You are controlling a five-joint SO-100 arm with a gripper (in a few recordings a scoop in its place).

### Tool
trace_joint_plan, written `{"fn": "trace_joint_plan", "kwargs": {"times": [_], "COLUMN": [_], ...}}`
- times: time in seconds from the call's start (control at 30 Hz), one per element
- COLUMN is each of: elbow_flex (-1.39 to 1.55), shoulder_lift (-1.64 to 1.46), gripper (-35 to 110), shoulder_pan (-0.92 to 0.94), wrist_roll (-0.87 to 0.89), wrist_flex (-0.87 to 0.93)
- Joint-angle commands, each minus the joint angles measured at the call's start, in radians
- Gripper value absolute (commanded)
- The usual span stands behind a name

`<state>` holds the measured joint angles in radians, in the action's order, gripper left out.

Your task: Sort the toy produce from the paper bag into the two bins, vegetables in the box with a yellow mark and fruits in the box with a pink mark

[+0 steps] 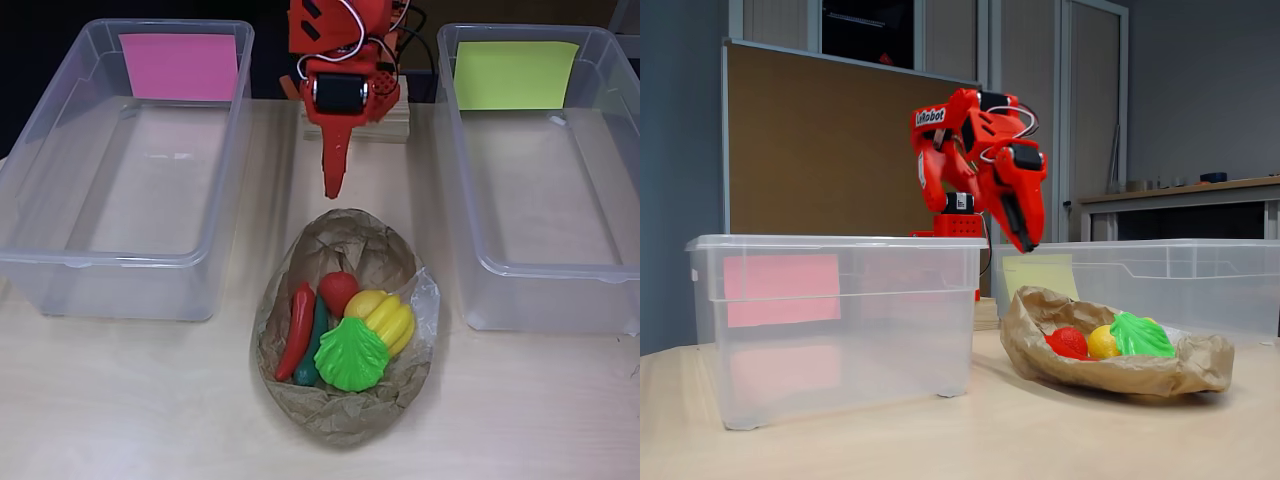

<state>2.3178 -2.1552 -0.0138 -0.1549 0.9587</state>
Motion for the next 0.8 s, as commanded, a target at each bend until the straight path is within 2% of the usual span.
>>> {"fn": "trace_joint_plan", "kwargs": {"times": [0.0, 0.1, 0.17, 0.2, 0.37, 0.43, 0.67, 0.77], "elbow_flex": [-0.146, -0.235, -0.262, -0.264, -0.29, -0.308, -0.425, -0.476], "shoulder_lift": [0.184, 0.311, 0.377, 0.402, 0.488, 0.518, 0.663, 0.723], "gripper": [2, 4, 6, 8, 45, 53, 60, 56], "shoulder_pan": [-0.011, -0.011, -0.008, -0.011, -0.054, -0.061, -0.086, -0.091], "wrist_roll": [0.002, 0.041, 0.186, 0.166, 0.104, 0.084, -0.02, -0.025], "wrist_flex": [-0.075, -0.138, -0.193, -0.216, -0.213, -0.201, -0.195, -0.202]}}
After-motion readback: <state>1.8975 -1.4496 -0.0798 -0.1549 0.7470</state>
